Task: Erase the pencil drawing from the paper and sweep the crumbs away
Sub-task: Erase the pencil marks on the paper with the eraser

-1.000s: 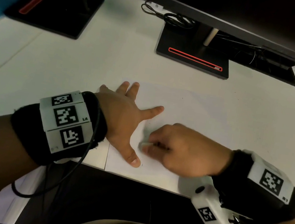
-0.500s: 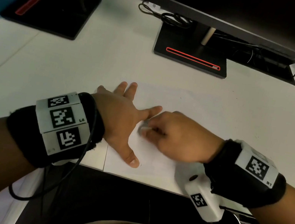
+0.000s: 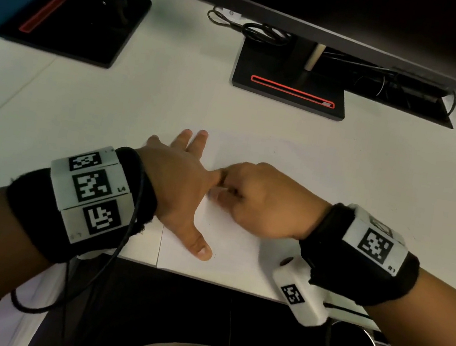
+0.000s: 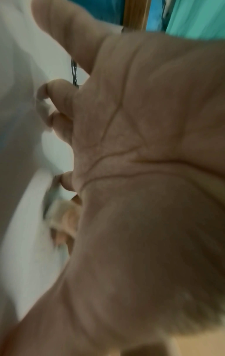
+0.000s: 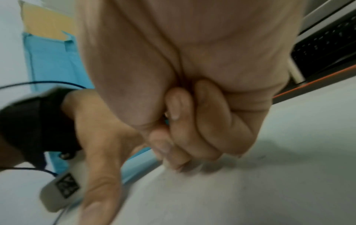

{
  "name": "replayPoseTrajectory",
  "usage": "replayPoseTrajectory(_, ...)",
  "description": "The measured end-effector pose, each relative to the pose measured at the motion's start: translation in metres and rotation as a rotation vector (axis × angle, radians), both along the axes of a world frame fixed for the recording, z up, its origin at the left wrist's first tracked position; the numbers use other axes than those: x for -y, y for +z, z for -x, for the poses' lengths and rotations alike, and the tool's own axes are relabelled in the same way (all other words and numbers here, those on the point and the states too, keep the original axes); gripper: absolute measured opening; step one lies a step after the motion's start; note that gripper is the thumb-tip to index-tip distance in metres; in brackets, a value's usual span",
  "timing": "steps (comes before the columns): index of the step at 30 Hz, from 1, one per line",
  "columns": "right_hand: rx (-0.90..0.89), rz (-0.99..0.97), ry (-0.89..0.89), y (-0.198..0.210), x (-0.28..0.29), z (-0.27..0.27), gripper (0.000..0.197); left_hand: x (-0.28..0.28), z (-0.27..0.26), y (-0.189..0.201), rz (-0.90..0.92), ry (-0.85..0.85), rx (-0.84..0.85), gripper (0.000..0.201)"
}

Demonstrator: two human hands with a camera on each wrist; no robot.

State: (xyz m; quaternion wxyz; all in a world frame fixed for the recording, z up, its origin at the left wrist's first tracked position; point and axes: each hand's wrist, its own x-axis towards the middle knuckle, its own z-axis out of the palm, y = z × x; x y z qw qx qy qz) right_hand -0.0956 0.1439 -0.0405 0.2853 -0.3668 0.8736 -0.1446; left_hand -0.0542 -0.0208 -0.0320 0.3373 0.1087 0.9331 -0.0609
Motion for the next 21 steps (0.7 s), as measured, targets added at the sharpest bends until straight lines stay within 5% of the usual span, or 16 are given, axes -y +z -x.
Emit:
replayPoseTrajectory(6,0.025,-0.014,-0.035,0.008,-0.023,-0.006,0.053,0.000,0.000,-0.001,-0.016,-0.002,-0.004,0.140)
replayPoseTrajectory(18,0.054,-0.032,0.125,0.006,-0.043,-0.041,0.048,-0.002,0.001,0.000,-0.001,0.013,0.017,0.141)
replayPoseTrajectory(21,0.004,0.008,0.019,0.004,-0.051,-0.031,0.049,-0.003,0.002,0.000,-0.017,0.014,0.018,0.137)
